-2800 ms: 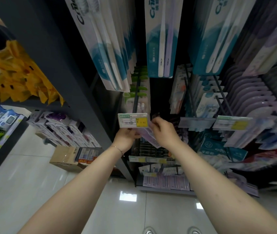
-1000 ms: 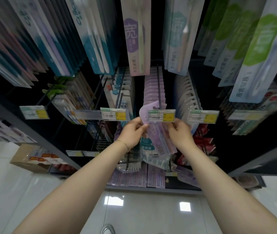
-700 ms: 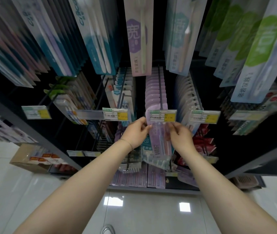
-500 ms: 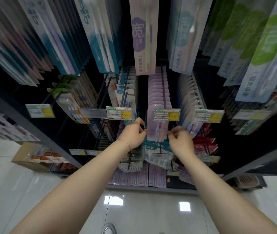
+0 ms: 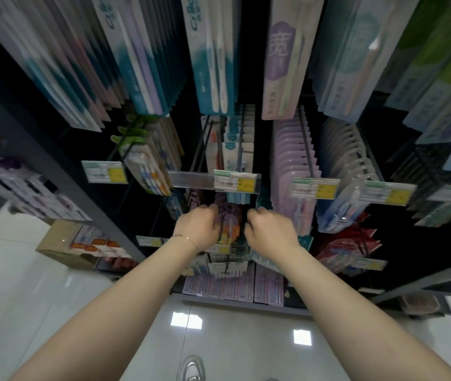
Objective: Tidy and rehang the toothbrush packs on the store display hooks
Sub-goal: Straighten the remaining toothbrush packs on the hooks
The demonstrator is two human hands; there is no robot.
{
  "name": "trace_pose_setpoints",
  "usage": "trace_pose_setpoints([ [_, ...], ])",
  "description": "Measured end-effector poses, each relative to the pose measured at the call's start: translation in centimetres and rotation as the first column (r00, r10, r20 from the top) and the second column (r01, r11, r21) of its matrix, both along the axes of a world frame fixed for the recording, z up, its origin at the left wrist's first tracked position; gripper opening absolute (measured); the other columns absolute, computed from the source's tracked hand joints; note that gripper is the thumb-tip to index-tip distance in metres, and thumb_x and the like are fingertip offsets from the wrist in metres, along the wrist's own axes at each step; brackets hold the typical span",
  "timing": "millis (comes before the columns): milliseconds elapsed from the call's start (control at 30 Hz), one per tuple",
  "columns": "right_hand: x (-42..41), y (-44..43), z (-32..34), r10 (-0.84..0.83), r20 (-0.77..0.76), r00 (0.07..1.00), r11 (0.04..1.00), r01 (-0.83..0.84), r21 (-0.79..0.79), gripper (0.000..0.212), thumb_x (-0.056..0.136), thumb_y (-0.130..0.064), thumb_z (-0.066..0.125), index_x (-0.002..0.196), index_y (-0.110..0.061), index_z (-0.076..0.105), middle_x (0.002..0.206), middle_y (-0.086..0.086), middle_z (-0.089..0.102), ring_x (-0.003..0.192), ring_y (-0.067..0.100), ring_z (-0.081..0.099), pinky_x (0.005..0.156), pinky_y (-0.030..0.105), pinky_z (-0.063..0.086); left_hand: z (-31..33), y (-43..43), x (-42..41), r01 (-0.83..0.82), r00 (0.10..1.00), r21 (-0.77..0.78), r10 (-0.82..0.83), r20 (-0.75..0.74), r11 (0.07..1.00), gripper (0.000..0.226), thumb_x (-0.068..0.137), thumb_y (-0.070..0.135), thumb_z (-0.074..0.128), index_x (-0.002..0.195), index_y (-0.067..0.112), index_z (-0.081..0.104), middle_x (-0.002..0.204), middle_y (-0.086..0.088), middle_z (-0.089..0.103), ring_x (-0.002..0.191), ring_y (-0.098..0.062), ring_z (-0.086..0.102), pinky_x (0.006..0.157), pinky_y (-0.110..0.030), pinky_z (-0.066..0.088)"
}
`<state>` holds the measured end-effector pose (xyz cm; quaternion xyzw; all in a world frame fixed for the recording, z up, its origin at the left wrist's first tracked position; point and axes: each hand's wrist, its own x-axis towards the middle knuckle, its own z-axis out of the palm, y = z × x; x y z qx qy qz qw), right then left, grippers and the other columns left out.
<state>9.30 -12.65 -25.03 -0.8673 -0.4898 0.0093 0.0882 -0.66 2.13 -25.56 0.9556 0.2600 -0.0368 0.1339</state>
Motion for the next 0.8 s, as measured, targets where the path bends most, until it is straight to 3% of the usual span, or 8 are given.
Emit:
trace_pose_setpoints([
  [133, -1.4, 2.9, -0.4, 0.011, 0.006, 1.000, 0.999, -0.011, -0.050, 0.027, 0.095, -0.026, 0.042, 0.113, -0.009, 0.053, 0.105, 0.009, 0.057, 0.096, 0.031, 0.057, 0.064, 0.033, 0.035, -0.7, 3.1, -2.3, -0.005, 1.000, 0.028, 0.006, -0.019, 1.000, 0.021, 0.094, 0.026, 0.044, 0.110, 0.016, 0.053, 0.104, -0.006, 0.059, 0.086, -0.029, 0.060, 0.065, -0.035, 0.048],
  [233, -2.7, 5.5, -0.8, 0.029, -0.008, 1.000, 0.996, -0.030, -0.086, 0.031, 0.094, -0.025, 0.042, 0.119, -0.010, 0.051, 0.112, 0.009, 0.057, 0.103, 0.030, 0.054, 0.069, 0.034, 0.036, -1.3, 5.7, -3.9, -0.028, 0.999, 0.033, 0.029, -0.027, 0.999, 0.021, 0.095, 0.027, 0.044, 0.111, 0.017, 0.053, 0.108, -0.005, 0.059, 0.090, -0.028, 0.060, 0.072, -0.038, 0.052],
  [400, -5.2, 10.6, -1.1, 0.080, -0.031, 0.996, 0.991, -0.082, -0.102, 0.028, 0.095, -0.025, 0.042, 0.115, -0.009, 0.052, 0.110, 0.010, 0.056, 0.102, 0.032, 0.053, 0.073, 0.036, 0.041, -1.8, 10.4, -6.3, -0.066, 0.997, 0.048, 0.068, -0.046, 0.997, 0.023, 0.095, 0.029, 0.045, 0.113, 0.017, 0.053, 0.107, -0.006, 0.058, 0.091, -0.028, 0.059, 0.069, -0.033, 0.046],
  [533, -6.6, 14.7, -1.3, 0.075, -0.083, 0.994, 0.993, -0.082, -0.083, 0.032, 0.096, -0.024, 0.042, 0.124, -0.010, 0.046, 0.119, 0.010, 0.053, 0.109, 0.030, 0.049, 0.072, 0.035, 0.036, -1.6, 13.8, -7.5, -0.113, 0.992, 0.039, 0.114, -0.048, 0.993, 0.034, 0.097, 0.030, 0.043, 0.127, 0.014, 0.046, 0.120, -0.010, 0.053, 0.101, -0.029, 0.056, 0.078, -0.037, 0.049],
  [600, -6.9, 16.7, -1.5, 0.050, -0.132, 0.990, 0.997, -0.057, -0.045, 0.048, 0.095, -0.025, 0.044, 0.140, -0.014, 0.032, 0.130, 0.009, 0.047, 0.116, 0.029, 0.047, 0.082, 0.037, 0.042, -1.3, 15.2, -7.8, -0.166, 0.985, 0.020, 0.167, -0.044, 0.986, 0.043, 0.097, 0.030, 0.044, 0.136, 0.011, 0.037, 0.130, -0.013, 0.047, 0.110, -0.030, 0.053, 0.083, -0.038, 0.049],
  [667, -7.3, 18.6, -1.6, 0.043, -0.178, 0.983, 0.999, -0.040, 0.018, 0.070, 0.093, -0.024, 0.048, 0.150, -0.022, 0.008, 0.145, 0.009, 0.033, 0.122, 0.030, 0.044, 0.088, 0.039, 0.047, -1.2, 16.4, -7.8, -0.226, 0.974, -0.020, 0.226, -0.011, 0.974, 0.035, 0.098, 0.028, 0.042, 0.127, 0.009, 0.042, 0.124, -0.015, 0.051, 0.106, -0.031, 0.054, 0.081, -0.036, 0.048],
  [733, -7.7, 20.2, -1.4, 0.053, -0.221, 0.974, 0.995, -0.033, 0.096, 0.089, 0.090, -0.019, 0.052, 0.150, -0.031, -0.012, 0.158, 0.006, 0.011, 0.131, 0.032, 0.036, 0.092, 0.042, 0.047, -1.4, 17.5, -7.7, -0.245, 0.968, -0.076, 0.248, 0.036, 0.967, 0.027, 0.098, 0.027, 0.042, 0.119, 0.010, 0.048, 0.116, -0.015, 0.058, 0.100, -0.031, 0.057, 0.078, -0.036, 0.049],
  [800, -8.0, 21.6, -1.4, 0.071, -0.230, 0.971, 0.987, -0.035, 0.156, 0.099, 0.089, -0.016, 0.054, 0.145, -0.037, -0.025, 0.160, 0.002, -0.007, 0.137, 0.033, 0.028, 0.097, 0.042, 0.045, -2.2, 18.8, -7.5, -0.206, 0.970, -0.129, 0.220, 0.103, 0.970, 0.036, 0.098, 0.027, 0.042, 0.132, 0.014, 0.044, 0.129, -0.014, 0.055, 0.110, -0.031, 0.055, 0.084, -0.035, 0.049],
])
